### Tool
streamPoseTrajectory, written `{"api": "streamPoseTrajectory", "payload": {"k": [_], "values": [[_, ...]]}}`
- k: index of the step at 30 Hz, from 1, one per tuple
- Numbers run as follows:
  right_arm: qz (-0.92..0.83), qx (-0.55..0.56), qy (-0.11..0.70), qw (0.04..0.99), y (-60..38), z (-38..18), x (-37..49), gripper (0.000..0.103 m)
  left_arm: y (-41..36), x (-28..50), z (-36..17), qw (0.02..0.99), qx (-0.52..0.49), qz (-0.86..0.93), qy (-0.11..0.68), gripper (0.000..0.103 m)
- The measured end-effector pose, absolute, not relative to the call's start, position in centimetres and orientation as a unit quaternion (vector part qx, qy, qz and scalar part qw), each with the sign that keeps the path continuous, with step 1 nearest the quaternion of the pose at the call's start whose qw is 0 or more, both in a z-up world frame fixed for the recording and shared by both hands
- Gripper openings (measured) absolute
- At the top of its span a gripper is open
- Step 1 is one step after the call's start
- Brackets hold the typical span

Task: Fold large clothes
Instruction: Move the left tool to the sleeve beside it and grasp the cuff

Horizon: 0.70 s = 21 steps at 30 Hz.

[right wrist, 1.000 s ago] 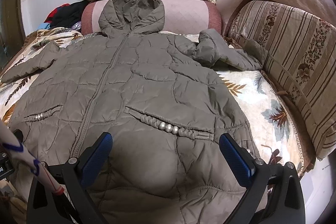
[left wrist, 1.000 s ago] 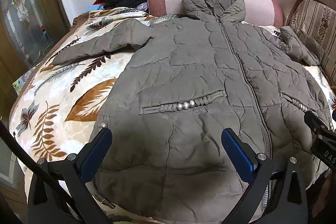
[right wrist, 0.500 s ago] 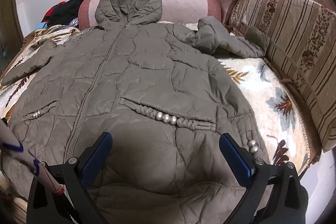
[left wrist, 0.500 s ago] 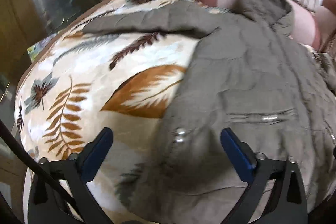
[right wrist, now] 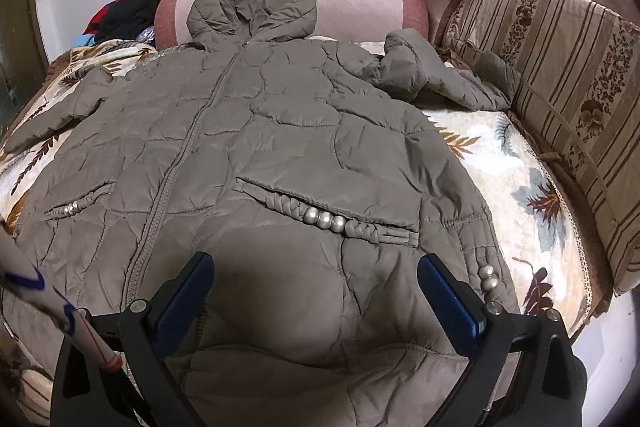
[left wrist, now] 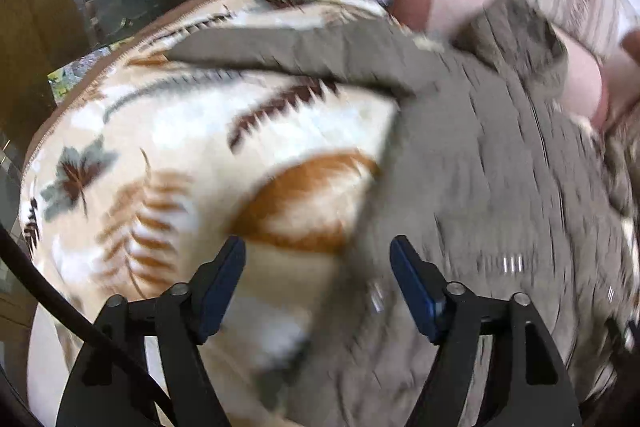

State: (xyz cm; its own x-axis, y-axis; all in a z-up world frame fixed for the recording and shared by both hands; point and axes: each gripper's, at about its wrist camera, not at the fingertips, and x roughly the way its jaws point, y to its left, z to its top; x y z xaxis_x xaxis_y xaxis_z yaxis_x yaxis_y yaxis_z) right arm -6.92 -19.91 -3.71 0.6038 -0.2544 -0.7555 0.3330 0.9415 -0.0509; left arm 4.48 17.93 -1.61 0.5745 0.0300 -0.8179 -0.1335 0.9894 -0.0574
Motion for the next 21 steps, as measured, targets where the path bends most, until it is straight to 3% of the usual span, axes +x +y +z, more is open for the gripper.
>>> {"api": "streamPoseTrajectory", "payload": {"k": [9,13,21], "values": [[-0.172,0.034,0.404,0.898,-19.8,-3.4,-6.1,0.103,27.7,16.5,2.5,0.905,-0.128,0.082,0.397,0.083],[-0.179,0.027,0.411,0.894,-19.9,-3.8,-5.4,0.103,33.3,23.1,0.6,0.876,-0.211,0.088,0.425,0.083],[-0.195,0.004,0.414,0.889,-19.9,-4.4,-3.7,0.103,39.6,29.4,-5.3,0.822,-0.335,0.101,0.449,0.083]]}}
